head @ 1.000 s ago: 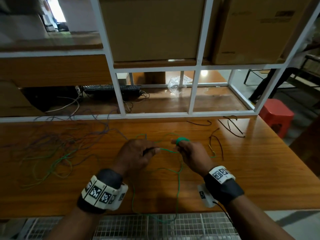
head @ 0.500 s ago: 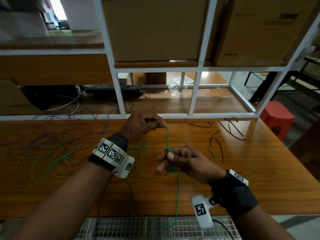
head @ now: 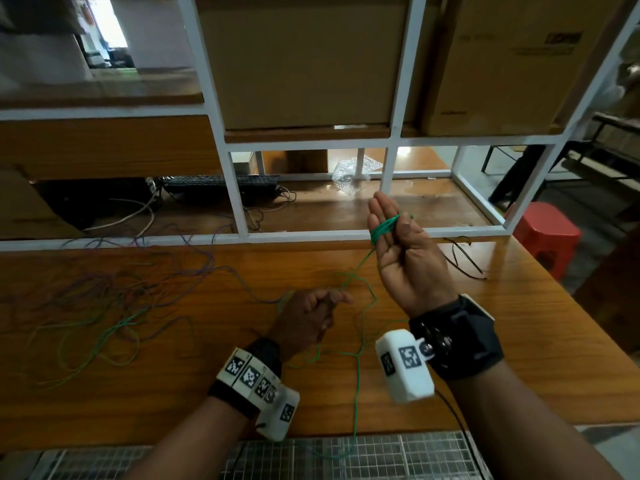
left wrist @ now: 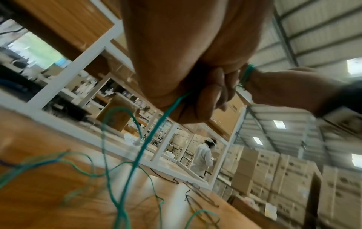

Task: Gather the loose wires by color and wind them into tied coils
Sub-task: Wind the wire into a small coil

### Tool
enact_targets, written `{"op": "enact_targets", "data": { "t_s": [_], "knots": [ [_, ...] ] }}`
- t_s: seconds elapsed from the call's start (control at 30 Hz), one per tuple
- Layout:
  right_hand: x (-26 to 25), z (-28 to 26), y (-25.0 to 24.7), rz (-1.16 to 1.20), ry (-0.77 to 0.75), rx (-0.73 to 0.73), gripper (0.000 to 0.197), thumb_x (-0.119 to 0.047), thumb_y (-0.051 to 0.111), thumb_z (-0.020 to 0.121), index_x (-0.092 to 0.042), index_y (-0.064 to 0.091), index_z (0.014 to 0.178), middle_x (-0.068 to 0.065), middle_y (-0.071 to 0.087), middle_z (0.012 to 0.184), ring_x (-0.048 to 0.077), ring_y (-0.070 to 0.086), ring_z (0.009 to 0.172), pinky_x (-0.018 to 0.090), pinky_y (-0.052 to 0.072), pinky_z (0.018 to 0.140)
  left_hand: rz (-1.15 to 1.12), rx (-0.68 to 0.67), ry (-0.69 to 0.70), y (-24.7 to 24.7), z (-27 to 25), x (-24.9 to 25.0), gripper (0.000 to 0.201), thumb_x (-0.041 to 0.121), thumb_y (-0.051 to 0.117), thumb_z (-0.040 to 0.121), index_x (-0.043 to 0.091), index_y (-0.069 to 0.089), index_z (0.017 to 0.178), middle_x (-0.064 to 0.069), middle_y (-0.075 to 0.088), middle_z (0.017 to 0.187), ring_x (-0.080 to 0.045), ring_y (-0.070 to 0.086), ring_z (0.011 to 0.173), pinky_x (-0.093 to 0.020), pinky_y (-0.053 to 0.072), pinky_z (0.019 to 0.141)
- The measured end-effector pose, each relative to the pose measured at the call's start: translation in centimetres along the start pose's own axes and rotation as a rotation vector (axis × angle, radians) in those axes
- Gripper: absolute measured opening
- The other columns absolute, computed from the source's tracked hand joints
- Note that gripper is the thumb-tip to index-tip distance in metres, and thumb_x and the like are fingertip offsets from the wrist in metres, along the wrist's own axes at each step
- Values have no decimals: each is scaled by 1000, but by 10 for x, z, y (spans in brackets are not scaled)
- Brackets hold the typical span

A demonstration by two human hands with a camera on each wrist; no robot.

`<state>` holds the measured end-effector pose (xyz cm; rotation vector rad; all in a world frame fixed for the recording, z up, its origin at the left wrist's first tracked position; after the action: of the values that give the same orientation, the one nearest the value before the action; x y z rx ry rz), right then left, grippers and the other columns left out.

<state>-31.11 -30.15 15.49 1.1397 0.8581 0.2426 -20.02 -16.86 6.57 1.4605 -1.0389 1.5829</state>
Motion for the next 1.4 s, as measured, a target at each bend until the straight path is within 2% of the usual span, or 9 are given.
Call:
{"op": "enact_targets", "data": {
  "t_s": [0.2,0.3,0.4,0.6,0.77,0.97,1.1,1.23,1.4],
  "knots": [
    [17,10,-66,-881,-285,257,33,-14,44,110,-17,59,139,-3,70,133,11,63,128,37,50,110,392,49,42,-14,-14,1,18,23,60,100,15,75,101,18,59,53,6,51,49,-19,39,52],
    [20,7,-91,-1388,-220,176,29,-17,48,108,-26,64,130,-9,70,130,7,64,124,46,52,108,574,130,92,-43,-17,14,17,33,65,96,21,76,100,15,72,82,2,65,76,-28,55,68],
    [29,-1,-94,-1547,-57,-53,21,-23,49,106,-34,65,112,-3,74,120,14,69,115,52,54,101,704,125,165,-59,-17,36,17,34,64,96,21,76,99,7,73,92,-8,66,84,-30,55,77],
    [46,-29,-66,-1260,390,-397,27,-19,46,110,-8,70,118,6,77,113,19,70,106,36,53,99,769,197,307,-70,2,88,12,32,70,92,24,78,97,17,70,88,9,61,78,-8,45,68],
    [46,-49,-33,-676,613,-446,34,-22,43,109,1,66,116,17,74,97,25,70,89,34,57,85,426,142,305,-66,22,106,8,12,79,83,6,77,88,15,72,72,0,61,62,-16,49,57],
    [39,-56,-8,-430,596,-511,24,-21,54,101,-5,71,106,10,73,85,19,70,76,29,57,76,286,89,243,-49,42,99,9,4,74,86,-3,72,91,13,71,68,2,60,61,-14,47,55],
    [26,-46,-5,-173,580,-505,21,-22,66,99,-5,69,110,9,73,90,19,72,84,27,58,83,172,112,156,-42,45,74,10,17,72,88,8,75,88,11,66,59,2,54,52,-16,42,52],
    [22,-28,-8,-26,492,-451,24,-18,58,103,-2,66,120,12,73,109,24,71,102,34,57,94,92,50,91,-32,39,47,23,51,75,79,29,80,85,-20,69,76,-15,60,62,-34,52,57],
    [13,-3,-10,33,266,-224,38,-20,36,109,-2,58,134,15,69,131,24,69,120,33,56,102,192,15,137,-18,23,40,28,30,53,101,17,78,95,-5,62,63,-11,42,43,-22,33,44]
  ]
}}
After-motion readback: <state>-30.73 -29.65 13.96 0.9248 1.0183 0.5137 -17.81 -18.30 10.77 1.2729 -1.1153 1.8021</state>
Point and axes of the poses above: each hand's wrist, its own z-axis towards the middle knuckle, its own y-axis out of the palm, x = y × z, the point moved 3 cm from there along z, towards the middle knuckle
